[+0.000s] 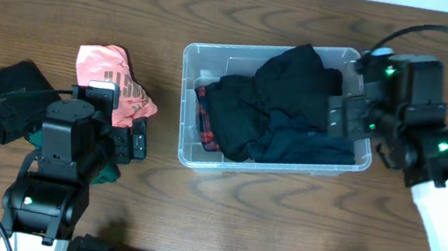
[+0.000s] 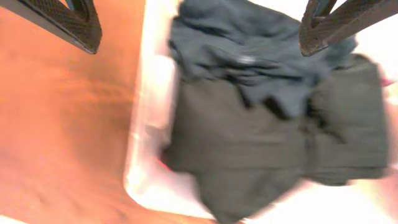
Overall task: Pack container
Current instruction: 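Grasp the pink shirt with the left gripper and lift it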
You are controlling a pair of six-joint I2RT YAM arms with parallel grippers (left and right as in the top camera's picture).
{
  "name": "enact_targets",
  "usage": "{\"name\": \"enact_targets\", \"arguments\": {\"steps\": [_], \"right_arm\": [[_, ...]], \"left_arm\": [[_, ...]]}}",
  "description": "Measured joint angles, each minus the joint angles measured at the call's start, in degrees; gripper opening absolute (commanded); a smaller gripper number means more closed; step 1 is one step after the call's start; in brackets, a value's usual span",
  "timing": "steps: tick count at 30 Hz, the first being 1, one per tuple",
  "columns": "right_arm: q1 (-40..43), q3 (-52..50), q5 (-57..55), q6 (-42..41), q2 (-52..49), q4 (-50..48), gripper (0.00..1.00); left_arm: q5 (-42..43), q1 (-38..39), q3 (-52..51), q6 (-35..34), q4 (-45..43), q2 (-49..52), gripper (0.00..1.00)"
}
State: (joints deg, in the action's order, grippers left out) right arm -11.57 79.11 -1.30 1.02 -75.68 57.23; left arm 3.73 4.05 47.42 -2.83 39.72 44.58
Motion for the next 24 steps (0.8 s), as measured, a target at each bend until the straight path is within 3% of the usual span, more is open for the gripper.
{"name": "enact_targets", "arguments": {"steps": [6, 14, 19, 24], "right_arm": [[5.8, -0.1, -0.2, -2.1, -0.9, 3.2, 0.99], [6.1, -0.2, 0.0, -2.1, -0.9, 4.7, 0.99], [6.1, -0.2, 0.0, -2.1, -0.9, 5.2, 0.99], [6.1, -0.2, 0.0, -2.1, -0.9, 5.2, 0.99]], "left_arm": [[0.4, -6.3, 9.0, -2.1, 4.5, 8.2, 0.98], [1.1, -12.1, 33.6, -5.0, 8.2, 38.8, 0.98], [1.6, -13.3, 36.7, -7.0, 8.5, 55.6, 0.98], [1.9, -13.5, 36.7, -7.8, 8.1, 66.3, 0.98]]}}
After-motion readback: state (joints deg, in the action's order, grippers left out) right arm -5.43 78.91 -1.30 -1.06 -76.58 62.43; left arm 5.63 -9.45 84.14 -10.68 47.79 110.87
